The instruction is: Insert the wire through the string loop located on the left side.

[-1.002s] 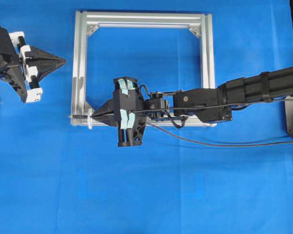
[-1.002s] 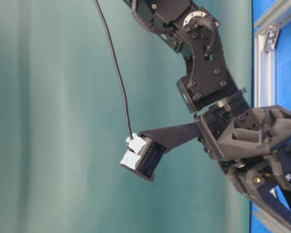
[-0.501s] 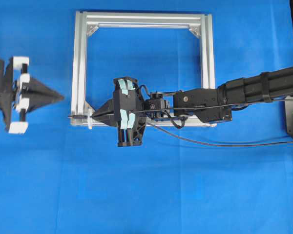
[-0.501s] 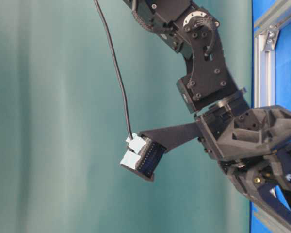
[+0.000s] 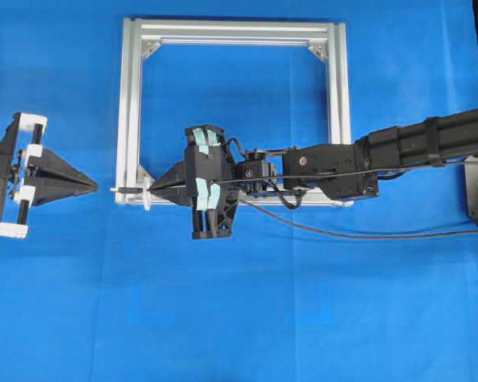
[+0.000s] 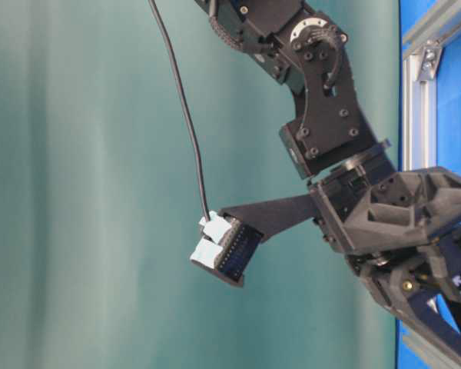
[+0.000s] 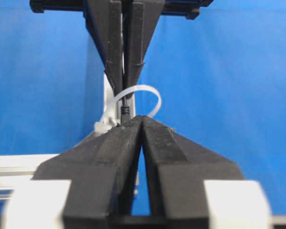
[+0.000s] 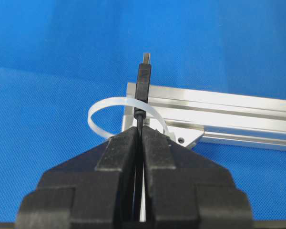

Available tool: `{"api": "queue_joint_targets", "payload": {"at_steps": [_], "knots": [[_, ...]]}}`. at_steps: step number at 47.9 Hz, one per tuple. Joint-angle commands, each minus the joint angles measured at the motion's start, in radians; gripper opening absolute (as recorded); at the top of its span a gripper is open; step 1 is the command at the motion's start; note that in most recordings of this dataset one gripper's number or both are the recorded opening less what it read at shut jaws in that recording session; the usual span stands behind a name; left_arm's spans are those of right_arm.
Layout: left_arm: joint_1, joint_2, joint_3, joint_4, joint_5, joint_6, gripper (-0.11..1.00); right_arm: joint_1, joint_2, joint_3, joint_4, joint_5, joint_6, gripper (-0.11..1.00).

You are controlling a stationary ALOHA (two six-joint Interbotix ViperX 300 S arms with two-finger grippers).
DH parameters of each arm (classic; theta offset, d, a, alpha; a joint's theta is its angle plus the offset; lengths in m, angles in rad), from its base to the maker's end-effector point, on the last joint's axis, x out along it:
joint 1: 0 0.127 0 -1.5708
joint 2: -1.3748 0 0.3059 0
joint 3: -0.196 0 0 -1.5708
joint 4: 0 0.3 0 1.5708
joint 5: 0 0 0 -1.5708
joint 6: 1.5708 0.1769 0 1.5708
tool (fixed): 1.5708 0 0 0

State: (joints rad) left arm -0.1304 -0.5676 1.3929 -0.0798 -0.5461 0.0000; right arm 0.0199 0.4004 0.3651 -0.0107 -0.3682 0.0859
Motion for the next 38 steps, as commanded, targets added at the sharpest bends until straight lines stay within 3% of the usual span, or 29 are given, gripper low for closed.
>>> {"api": "queue_joint_targets", "payload": {"at_steps": [1, 11, 15, 26, 38], "knots": [[-0.003, 0.0, -0.014, 0.003, -0.005, -0.005, 0.11, 0.002, -0.018, -0.021, -0.002, -0.005, 0.0, 0.01], [-0.003, -0.002, -0.014, 0.003, 0.008, -0.005, 0.7, 0.002, -0.018, -0.021, 0.0, -0.005, 0.0, 0.01], [-0.003, 0.0, -0.014, 0.003, 0.009, -0.005, 0.88, 0.002, -0.018, -0.021, 0.0, -0.005, 0.0, 0.01], [-0.003, 0.021, -0.031, 0.002, 0.006, -0.006, 0.87, 0.002, -0.018, -0.021, -0.002, -0.005, 0.0, 0.01], [-0.003, 0.201, -0.106, 0.003, 0.003, 0.0, 0.87, 0.002, -0.018, -0.023, -0.002, -0.009, -0.002, 0.01]]}}
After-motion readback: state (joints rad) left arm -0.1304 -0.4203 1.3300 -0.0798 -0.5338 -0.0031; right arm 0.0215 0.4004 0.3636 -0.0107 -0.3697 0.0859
